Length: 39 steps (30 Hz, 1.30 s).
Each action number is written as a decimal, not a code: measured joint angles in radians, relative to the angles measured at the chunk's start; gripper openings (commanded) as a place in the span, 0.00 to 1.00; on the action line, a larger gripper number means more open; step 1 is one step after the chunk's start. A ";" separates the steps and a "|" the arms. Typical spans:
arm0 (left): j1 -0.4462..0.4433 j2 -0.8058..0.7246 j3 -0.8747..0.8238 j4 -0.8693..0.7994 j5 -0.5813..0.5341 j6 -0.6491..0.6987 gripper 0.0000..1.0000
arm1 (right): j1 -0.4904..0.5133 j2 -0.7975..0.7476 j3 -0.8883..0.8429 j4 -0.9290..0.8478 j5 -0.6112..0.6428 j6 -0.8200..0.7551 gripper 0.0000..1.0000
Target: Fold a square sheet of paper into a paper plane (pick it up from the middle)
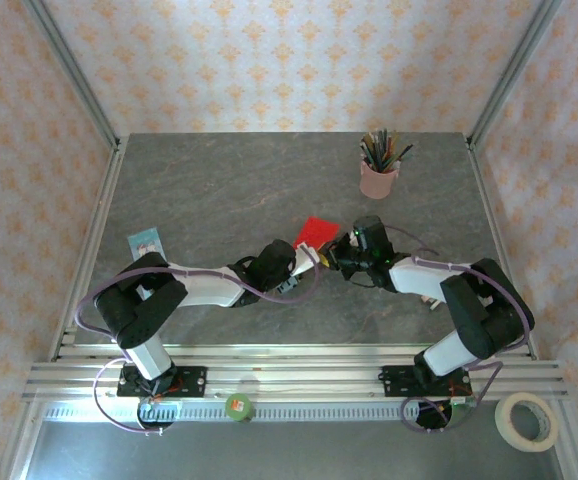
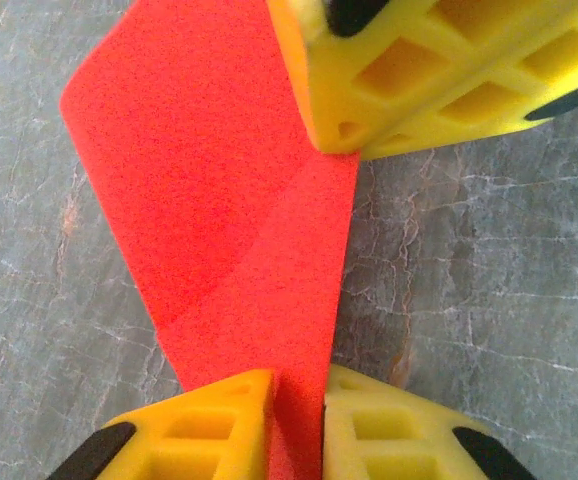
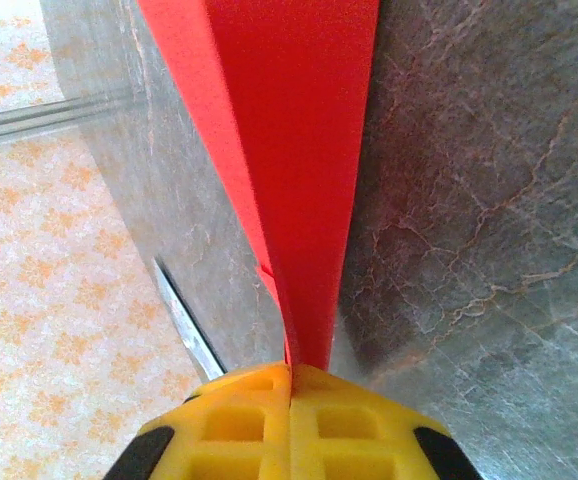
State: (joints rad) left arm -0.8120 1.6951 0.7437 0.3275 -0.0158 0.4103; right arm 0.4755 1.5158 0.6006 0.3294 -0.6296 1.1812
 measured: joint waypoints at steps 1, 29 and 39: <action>0.000 0.000 0.000 0.003 0.000 -0.002 0.18 | -0.001 0.000 0.000 0.000 0.000 0.000 0.15; 0.000 0.077 -0.019 0.050 0.115 -0.155 0.16 | -0.093 -0.113 0.002 -0.140 0.085 -0.095 0.45; 0.024 0.077 0.018 0.013 0.195 -0.256 0.12 | -0.097 -0.143 0.002 -0.200 0.151 -0.146 0.50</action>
State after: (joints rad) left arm -0.7876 1.7725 0.7612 0.3401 0.1795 0.1543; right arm 0.3782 1.3724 0.6025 0.1291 -0.4786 1.0351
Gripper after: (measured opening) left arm 0.124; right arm 0.482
